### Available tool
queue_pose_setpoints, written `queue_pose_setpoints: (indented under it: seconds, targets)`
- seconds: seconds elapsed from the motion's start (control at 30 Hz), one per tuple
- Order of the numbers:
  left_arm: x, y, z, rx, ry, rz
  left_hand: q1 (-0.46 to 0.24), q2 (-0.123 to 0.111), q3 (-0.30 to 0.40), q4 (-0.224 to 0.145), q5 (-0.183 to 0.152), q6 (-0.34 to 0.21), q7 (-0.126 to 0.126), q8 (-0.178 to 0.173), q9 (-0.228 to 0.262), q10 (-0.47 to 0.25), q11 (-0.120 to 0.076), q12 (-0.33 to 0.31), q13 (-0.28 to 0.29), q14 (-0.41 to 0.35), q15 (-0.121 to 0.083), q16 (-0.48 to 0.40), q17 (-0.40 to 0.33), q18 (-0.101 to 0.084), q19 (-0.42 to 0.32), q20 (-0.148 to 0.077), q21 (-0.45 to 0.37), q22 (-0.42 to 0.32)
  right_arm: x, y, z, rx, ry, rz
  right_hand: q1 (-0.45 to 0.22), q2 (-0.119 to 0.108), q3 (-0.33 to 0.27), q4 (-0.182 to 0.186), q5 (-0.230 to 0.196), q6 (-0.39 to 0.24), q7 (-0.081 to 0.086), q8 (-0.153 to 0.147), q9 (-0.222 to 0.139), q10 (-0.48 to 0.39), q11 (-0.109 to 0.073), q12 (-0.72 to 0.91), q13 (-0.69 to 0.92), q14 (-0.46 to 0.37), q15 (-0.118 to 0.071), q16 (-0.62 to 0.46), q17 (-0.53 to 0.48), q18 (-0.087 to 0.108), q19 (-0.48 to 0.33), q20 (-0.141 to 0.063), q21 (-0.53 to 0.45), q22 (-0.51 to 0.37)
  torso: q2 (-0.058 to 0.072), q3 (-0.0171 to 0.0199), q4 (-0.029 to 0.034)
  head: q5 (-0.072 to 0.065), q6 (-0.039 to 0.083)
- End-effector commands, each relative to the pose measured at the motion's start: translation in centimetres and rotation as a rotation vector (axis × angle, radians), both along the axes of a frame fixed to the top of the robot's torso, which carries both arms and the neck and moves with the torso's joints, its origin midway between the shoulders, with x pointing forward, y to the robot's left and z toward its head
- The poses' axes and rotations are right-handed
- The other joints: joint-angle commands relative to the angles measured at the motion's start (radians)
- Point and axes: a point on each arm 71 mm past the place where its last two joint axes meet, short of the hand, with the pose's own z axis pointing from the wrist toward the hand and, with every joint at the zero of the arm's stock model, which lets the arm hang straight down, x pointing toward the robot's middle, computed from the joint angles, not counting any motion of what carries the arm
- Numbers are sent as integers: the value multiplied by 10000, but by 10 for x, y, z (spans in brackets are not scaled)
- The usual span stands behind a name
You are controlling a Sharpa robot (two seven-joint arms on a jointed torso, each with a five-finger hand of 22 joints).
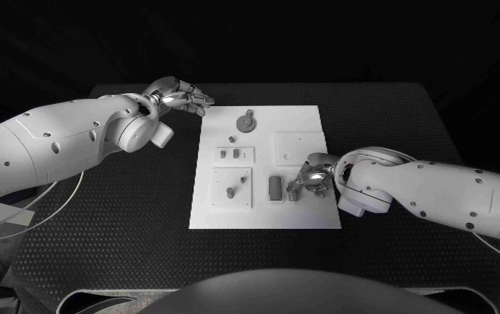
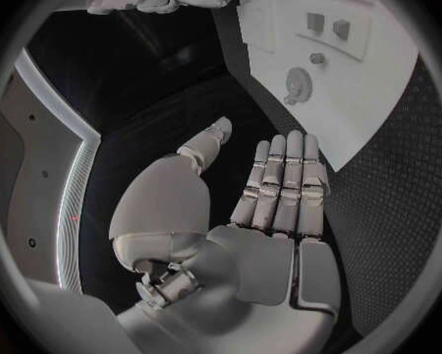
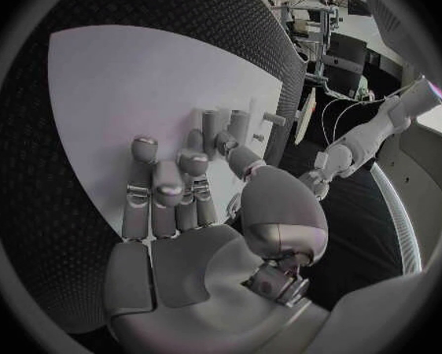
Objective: Assemble the parts on the task board
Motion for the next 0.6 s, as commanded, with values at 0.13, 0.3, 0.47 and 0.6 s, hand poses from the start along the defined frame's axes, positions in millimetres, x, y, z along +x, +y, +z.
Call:
queue_pose_setpoints:
  seconds: [0.13, 0.3, 0.47, 0.6]
  targets:
    - [-1, -2, 1, -22, -5, -164, -11, 95, -31, 56, -20, 5, -39, 47, -13, -62, -12, 7, -15, 27, 0, -66, 21, -69, -66, 18, 18, -15, -3, 5, -2, 248, 81, 195, 264, 219, 4, 34, 41, -14, 24, 25, -4, 63, -26, 41, 9, 18, -97, 17, -20, 130, 68, -31, 58, 174, 11, -3, 3, -17, 1]
    - [0, -2, 1, -17, 7, -166, -11, 95, -32, 56, -20, 6, -40, 48, -14, -62, -12, 8, -15, 27, -1, -69, 24, -69, -66, 18, 18, -15, -2, 5, -2, 255, 87, 162, -19, -63, -79, 105, 41, -22, 40, 19, -27, 53, -11, 16, -15, 19, -99, -14, -38, 130, 93, -6, 34, 150, 5, -3, -1, -20, 1]
    - [0, -2, 1, -11, 8, -167, -12, 94, -33, 57, -20, 4, -39, 48, -14, -63, -11, 7, -15, 27, 0, -71, 27, -69, -66, 18, 18, -15, -2, 5, -2, 293, 107, 151, -430, -436, -53, 325, 43, -31, 46, 6, -64, 54, -6, -6, -43, 37, -109, -46, -57, 130, 150, -10, -15, 114, 2, -7, -2, -22, 1]
    - [0, 0, 0, 22, 6, -129, -19, 85, -39, 58, -22, 3, -39, 47, -15, -64, -11, 7, -16, 28, 0, -75, 31, -70, -67, 19, 17, -16, -3, 6, -2, 295, 124, 182, -745, -840, -35, 588, 46, -48, 52, -4, -85, 47, -1, -14, -54, 41, -112, -62, -64, 130, 176, -14, -49, 101, 2, 2, -5, -16, 1]
